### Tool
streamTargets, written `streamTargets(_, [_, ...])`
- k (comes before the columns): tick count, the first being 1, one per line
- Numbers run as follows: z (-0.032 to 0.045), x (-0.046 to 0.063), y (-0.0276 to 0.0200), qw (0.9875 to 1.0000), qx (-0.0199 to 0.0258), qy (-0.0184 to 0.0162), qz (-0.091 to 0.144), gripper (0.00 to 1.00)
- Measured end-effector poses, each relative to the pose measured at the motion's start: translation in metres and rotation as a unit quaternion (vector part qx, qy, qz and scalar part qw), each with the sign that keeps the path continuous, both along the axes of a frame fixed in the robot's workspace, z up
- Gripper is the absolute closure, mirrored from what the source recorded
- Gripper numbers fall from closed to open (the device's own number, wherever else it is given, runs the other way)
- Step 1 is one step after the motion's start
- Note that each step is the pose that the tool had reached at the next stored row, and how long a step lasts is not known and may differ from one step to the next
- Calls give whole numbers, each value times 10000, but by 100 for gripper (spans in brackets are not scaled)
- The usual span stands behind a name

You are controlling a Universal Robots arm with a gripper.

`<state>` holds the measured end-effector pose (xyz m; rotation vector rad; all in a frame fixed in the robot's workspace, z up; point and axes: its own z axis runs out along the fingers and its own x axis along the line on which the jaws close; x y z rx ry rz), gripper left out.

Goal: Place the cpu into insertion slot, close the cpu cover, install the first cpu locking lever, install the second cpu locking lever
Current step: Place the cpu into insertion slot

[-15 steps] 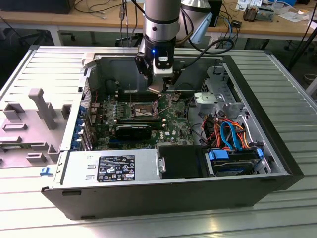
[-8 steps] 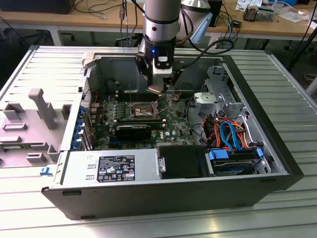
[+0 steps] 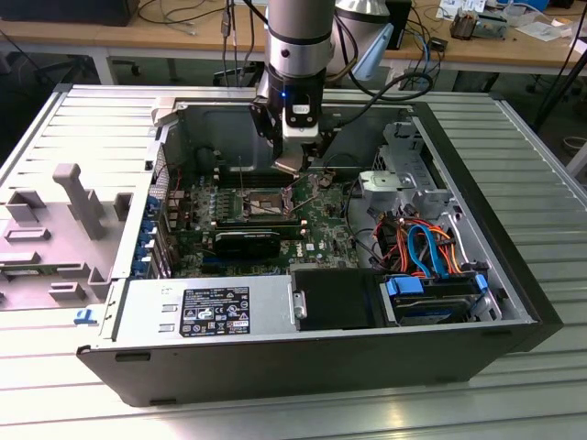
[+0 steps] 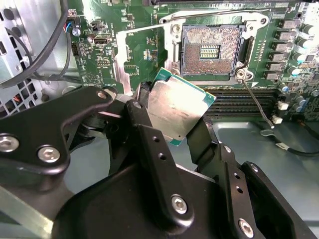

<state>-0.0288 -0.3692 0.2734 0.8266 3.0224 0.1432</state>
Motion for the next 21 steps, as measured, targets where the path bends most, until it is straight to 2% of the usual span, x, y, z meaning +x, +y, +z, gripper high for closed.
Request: streamTargets(21, [-2,0,-8,10000,0,0,-95,45])
